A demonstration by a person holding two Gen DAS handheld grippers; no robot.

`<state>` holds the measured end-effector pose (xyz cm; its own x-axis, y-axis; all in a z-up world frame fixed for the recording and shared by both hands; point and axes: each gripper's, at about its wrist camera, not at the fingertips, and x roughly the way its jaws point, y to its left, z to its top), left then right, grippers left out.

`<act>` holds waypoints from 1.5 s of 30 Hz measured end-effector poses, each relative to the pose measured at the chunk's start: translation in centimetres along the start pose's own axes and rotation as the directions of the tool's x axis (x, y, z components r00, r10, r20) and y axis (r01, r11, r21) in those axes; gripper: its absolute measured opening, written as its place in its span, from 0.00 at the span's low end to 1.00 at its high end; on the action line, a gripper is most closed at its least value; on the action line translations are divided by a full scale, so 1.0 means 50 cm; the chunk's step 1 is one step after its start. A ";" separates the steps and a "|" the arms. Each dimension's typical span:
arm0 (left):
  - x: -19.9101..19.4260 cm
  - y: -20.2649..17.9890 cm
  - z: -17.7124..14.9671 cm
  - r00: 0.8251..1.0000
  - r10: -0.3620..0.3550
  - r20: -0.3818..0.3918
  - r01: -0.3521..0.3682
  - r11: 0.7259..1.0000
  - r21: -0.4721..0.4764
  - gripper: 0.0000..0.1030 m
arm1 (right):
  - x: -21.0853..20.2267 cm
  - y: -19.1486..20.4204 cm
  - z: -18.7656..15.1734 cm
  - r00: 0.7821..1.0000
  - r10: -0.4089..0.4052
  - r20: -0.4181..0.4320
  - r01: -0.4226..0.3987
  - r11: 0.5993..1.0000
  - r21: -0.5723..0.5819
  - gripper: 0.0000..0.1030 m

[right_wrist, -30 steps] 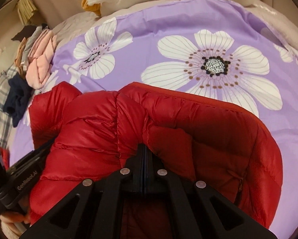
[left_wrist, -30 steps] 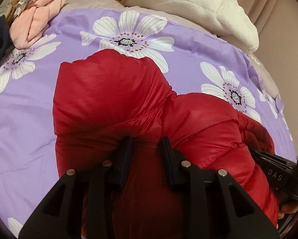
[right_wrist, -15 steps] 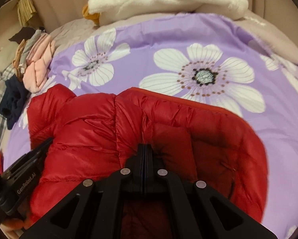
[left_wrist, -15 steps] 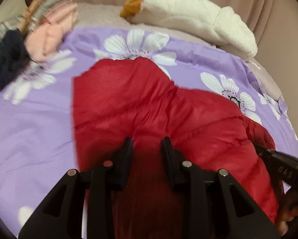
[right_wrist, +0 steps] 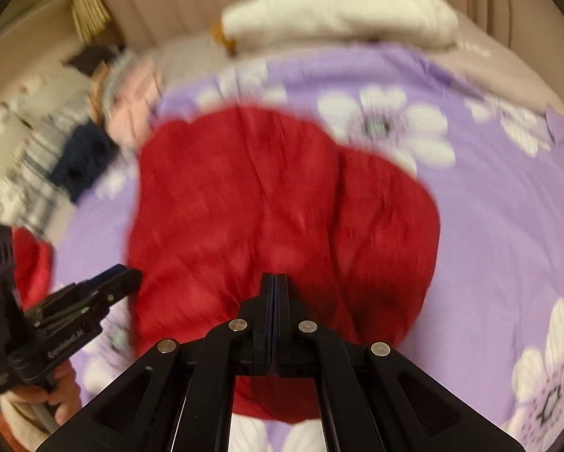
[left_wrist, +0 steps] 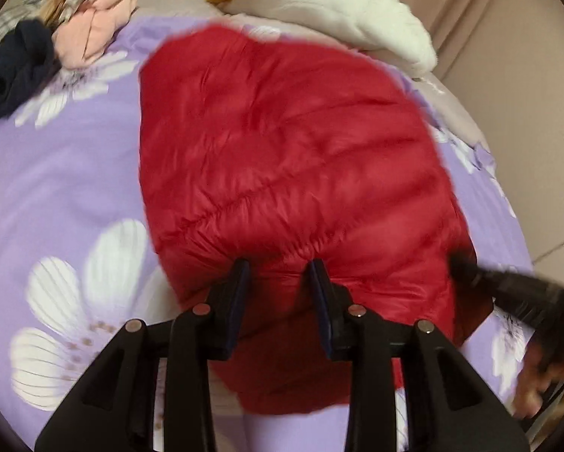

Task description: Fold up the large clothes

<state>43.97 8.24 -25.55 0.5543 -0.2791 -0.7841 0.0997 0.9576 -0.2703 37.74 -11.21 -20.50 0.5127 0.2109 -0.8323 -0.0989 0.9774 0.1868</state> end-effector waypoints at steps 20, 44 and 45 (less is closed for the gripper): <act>0.055 -0.029 -0.004 0.998 0.068 -0.003 -0.068 0.996 0.051 0.34 | 0.145 -0.033 0.010 0.997 -0.034 -0.070 0.040 0.996 0.079 0.00; 0.032 -0.056 -0.011 0.990 0.137 0.026 -0.139 0.988 0.066 0.35 | 0.162 -0.112 -0.002 0.998 0.054 -0.017 -0.051 0.987 0.153 0.00; 0.020 -0.063 -0.015 0.987 0.157 0.029 -0.158 0.985 0.069 0.35 | 0.150 -0.111 -0.005 0.999 0.046 -0.017 -0.042 0.987 0.156 0.00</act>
<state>43.58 4.89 -25.90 0.5869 -0.1233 -0.8002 0.0677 0.9924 -0.1033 41.90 -15.05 -27.91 0.4932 0.2554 -0.8316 0.0135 0.9536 0.3009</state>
